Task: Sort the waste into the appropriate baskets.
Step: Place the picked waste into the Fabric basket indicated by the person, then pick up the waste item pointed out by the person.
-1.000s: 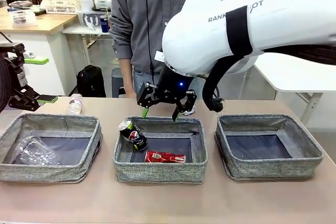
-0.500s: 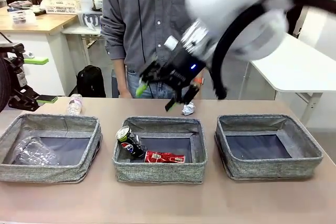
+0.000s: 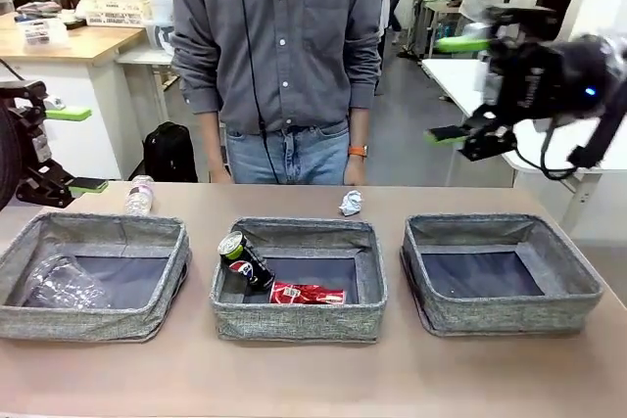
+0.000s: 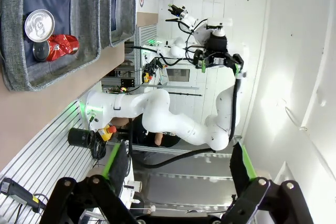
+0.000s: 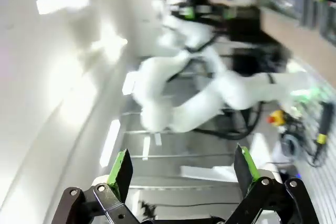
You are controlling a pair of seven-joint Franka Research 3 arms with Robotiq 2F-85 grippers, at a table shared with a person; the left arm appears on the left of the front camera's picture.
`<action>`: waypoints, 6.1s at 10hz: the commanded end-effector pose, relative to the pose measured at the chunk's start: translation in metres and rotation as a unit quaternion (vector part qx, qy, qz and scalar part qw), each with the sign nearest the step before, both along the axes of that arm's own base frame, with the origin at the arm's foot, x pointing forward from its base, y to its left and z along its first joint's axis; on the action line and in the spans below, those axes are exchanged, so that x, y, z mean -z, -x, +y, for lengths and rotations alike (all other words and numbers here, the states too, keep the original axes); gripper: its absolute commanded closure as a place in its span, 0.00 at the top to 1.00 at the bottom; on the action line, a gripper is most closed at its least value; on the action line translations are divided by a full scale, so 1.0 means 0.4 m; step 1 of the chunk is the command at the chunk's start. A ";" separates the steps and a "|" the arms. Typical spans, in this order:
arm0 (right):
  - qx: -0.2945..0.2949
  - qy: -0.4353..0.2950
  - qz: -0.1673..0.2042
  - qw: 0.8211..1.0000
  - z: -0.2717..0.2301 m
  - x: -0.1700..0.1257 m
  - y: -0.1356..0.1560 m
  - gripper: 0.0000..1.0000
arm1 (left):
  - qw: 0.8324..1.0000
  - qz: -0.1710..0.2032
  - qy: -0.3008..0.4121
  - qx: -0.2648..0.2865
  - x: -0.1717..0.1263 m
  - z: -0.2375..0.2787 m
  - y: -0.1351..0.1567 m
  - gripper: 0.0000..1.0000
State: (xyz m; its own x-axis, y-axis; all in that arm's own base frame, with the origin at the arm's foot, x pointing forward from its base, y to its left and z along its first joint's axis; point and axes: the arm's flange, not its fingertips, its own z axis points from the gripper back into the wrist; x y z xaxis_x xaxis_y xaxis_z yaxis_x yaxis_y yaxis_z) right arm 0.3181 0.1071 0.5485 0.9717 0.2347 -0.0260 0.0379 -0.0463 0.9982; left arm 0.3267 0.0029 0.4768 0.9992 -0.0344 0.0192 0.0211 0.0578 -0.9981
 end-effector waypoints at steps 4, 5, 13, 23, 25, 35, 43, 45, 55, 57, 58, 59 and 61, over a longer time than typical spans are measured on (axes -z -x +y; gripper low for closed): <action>0.042 -0.090 -0.007 0.995 -0.099 0.051 0.005 1.00 | 1.000 -0.003 0.006 0.003 -0.004 -0.001 0.004 1.00; 0.042 -0.090 -0.007 0.995 -0.099 0.051 0.005 1.00 | 1.000 -0.003 0.006 0.003 -0.004 -0.001 0.004 1.00; 0.042 -0.090 -0.007 0.995 -0.099 0.051 0.005 1.00 | 1.000 -0.003 0.006 0.003 -0.004 -0.001 0.004 1.00; 0.042 -0.090 -0.007 0.995 -0.099 0.051 0.005 1.00 | 1.000 -0.003 0.006 0.003 -0.004 -0.001 0.004 1.00; 0.042 -0.090 -0.007 0.995 -0.099 0.051 0.005 1.00 | 1.000 -0.003 0.006 0.003 -0.004 -0.001 0.004 1.00; 0.042 -0.090 -0.007 0.995 -0.099 0.051 0.005 1.00 | 0.839 -0.241 -0.465 -0.148 -0.071 -0.085 -0.198 1.00; 0.042 -0.090 -0.007 0.995 -0.099 0.051 0.005 1.00 | 0.769 -0.107 -0.627 -0.061 0.017 -0.054 -0.653 1.00; 0.042 -0.090 -0.007 0.995 -0.099 0.051 0.005 1.00 | 0.751 -0.033 -0.652 -0.096 0.082 -0.032 -0.735 1.00; 0.042 -0.090 -0.007 0.995 -0.099 0.051 0.005 1.00 | 0.743 0.049 -0.662 -0.087 0.319 -0.011 -0.747 1.00; 0.042 -0.090 -0.007 0.995 -0.099 0.051 0.005 1.00 | 0.735 0.049 -0.669 -0.102 0.340 -0.004 -0.743 1.00; 0.042 -0.090 -0.007 0.995 -0.099 0.051 0.005 1.00 | 0.740 0.044 -0.662 -0.106 0.347 -0.005 -0.741 1.00; 0.042 -0.090 -0.007 0.995 -0.099 0.051 0.005 1.00 | 0.738 0.037 -0.664 -0.115 0.361 -0.008 -0.740 1.00; 0.042 -0.090 -0.007 0.995 -0.099 0.051 0.005 1.00 | 0.737 0.035 -0.663 -0.125 0.382 -0.013 -0.739 0.90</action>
State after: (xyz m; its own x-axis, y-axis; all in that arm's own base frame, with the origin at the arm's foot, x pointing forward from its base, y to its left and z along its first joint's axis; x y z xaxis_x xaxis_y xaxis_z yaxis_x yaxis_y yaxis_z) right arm 0.3171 0.0665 0.5240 0.9878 0.1553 0.0122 0.0198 -0.2027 0.9790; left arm 0.6273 -0.0006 0.3299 0.9817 0.1795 0.0630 -0.1742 0.9814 -0.0806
